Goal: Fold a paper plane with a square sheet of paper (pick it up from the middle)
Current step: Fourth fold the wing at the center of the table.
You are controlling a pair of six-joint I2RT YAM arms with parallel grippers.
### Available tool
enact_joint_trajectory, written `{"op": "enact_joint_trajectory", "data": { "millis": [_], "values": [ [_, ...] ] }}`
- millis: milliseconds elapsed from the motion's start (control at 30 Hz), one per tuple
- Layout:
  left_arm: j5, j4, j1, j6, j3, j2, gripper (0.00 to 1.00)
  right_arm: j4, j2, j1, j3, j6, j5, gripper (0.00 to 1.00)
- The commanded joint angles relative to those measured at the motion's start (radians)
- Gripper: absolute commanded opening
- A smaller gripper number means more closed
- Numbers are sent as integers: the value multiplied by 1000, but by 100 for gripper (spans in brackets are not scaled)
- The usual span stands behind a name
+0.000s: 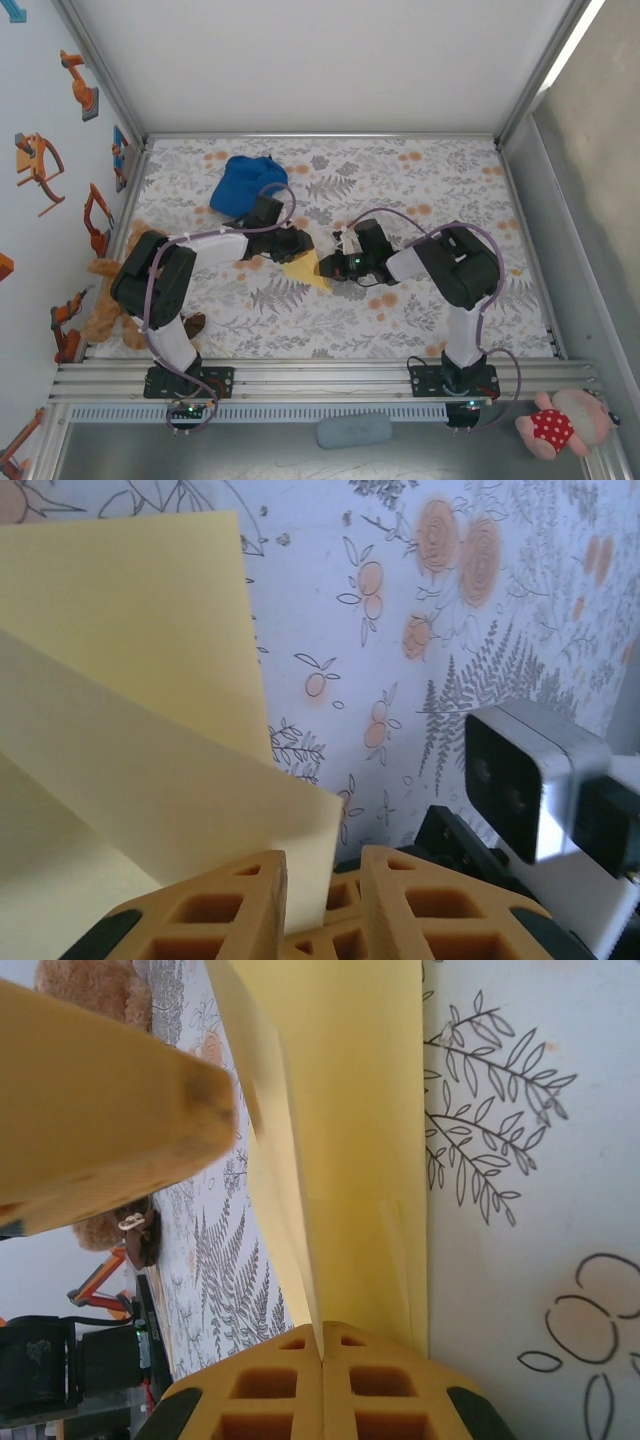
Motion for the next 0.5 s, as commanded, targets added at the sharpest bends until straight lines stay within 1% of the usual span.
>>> {"op": "enact_joint_trajectory", "data": {
  "millis": [0, 300, 467],
  "values": [
    [33, 43, 9, -27, 28, 20, 25, 4, 25, -3, 7, 10, -17, 0],
    [53, 80, 19, -45, 22, 34, 23, -10, 36, -3, 18, 6, -19, 0],
    [49, 60, 20, -34, 25, 45, 23, -19, 33, -3, 21, 3, -16, 0]
  ]
}}
